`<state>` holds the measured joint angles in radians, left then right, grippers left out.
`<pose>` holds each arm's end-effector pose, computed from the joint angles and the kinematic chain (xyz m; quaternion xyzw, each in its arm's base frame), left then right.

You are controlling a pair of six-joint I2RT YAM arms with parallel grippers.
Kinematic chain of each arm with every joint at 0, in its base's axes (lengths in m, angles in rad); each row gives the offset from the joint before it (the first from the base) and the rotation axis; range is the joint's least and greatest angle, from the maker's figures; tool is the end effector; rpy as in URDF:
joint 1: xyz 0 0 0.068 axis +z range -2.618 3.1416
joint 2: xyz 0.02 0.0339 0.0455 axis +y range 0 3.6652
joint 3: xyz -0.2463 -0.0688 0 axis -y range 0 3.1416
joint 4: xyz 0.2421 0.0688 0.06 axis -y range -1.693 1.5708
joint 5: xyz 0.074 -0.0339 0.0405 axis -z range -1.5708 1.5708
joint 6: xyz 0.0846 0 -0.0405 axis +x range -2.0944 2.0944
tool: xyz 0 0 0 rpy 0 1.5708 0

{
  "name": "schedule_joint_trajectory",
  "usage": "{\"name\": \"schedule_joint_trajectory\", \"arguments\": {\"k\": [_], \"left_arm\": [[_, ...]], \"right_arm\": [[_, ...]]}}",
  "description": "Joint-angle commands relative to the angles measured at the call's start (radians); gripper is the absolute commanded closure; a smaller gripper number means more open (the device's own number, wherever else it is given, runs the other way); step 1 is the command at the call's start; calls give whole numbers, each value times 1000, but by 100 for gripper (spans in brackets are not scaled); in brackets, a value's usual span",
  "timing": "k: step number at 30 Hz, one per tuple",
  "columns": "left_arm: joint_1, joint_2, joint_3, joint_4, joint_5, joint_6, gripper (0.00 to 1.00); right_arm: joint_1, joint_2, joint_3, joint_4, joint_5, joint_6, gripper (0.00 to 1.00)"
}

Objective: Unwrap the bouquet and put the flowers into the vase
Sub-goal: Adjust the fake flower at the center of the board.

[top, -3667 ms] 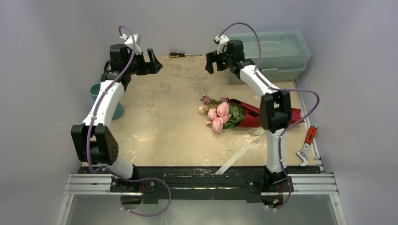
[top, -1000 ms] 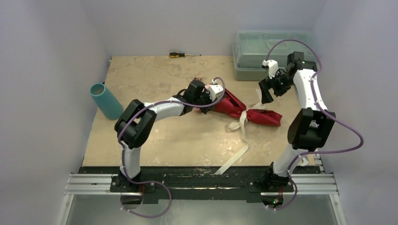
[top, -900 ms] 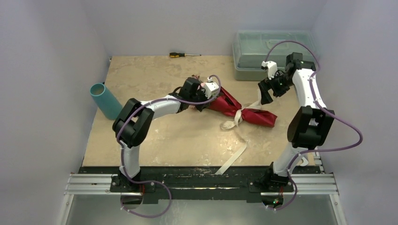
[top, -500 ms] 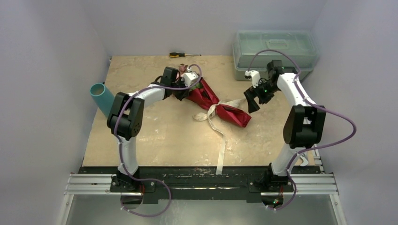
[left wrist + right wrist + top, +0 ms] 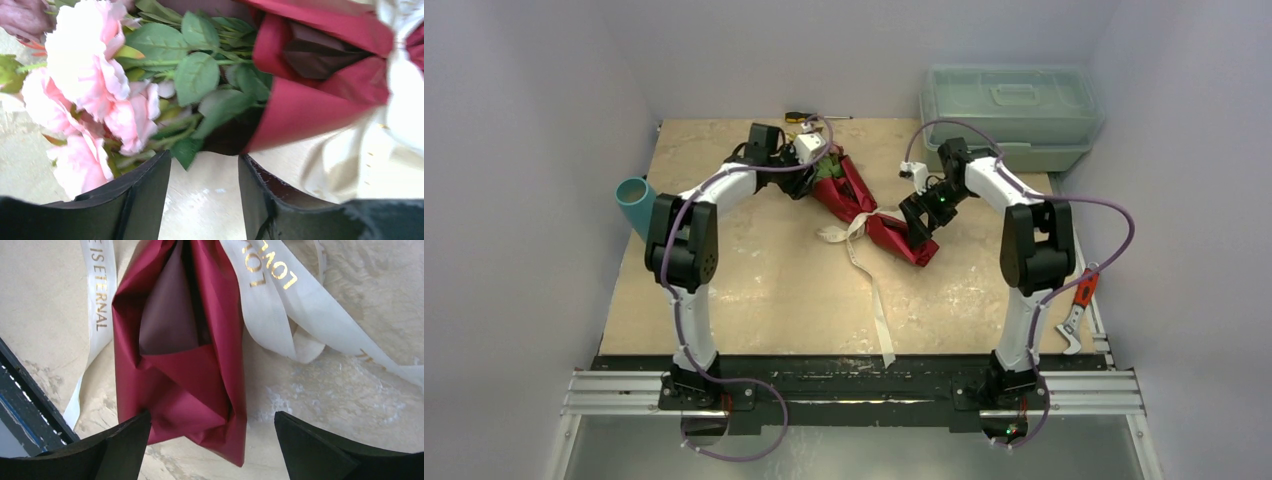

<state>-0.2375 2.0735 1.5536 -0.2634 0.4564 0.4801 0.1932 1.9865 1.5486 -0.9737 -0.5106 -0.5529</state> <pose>0.4624 -0.1503 0.1553 0.3971 0.8118 -0.1622 0.3962 0.3724 0.1150 0.1446 -0.3702 0.8909 0.2339 0.1207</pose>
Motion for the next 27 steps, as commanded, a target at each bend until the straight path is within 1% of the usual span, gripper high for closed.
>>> {"name": "schedule_joint_trajectory", "arguments": {"k": [1,5,9,10,11,12,13,14,16,18,21,24,27], "left_arm": [[10,-216,-107,77,74,-128,47],[10,-389,-272,176,80,-239,46],[10,-498,-402,199,116,-315,38],[10,-516,-426,190,118,-322,37],[10,-529,-444,173,124,-325,32],[10,-543,-465,161,128,-328,29],[10,-557,-499,155,145,-325,20],[10,-575,-528,156,157,-324,15],[9,-624,-601,181,181,-344,12],[8,-662,-671,193,213,-376,12],[7,-703,-764,222,203,-438,18],[1,-713,-831,266,181,-471,34],[-21,-694,-874,339,176,-510,50]], "right_arm": [[37,0,59,41,-62,35,3],[68,1,27,38,-101,34,6],[103,-27,-45,61,-148,57,8],[115,-32,-61,68,-162,66,8],[132,-39,-79,75,-177,76,8],[143,-48,-98,85,-189,86,8],[159,-58,-119,98,-198,97,9],[174,-70,-137,110,-206,108,9],[204,-94,-180,135,-225,130,9],[230,-118,-210,157,-248,156,9],[265,-160,-248,193,-279,195,9],[270,-195,-259,202,-311,204,8],[260,-226,-235,170,-300,172,8]]}}
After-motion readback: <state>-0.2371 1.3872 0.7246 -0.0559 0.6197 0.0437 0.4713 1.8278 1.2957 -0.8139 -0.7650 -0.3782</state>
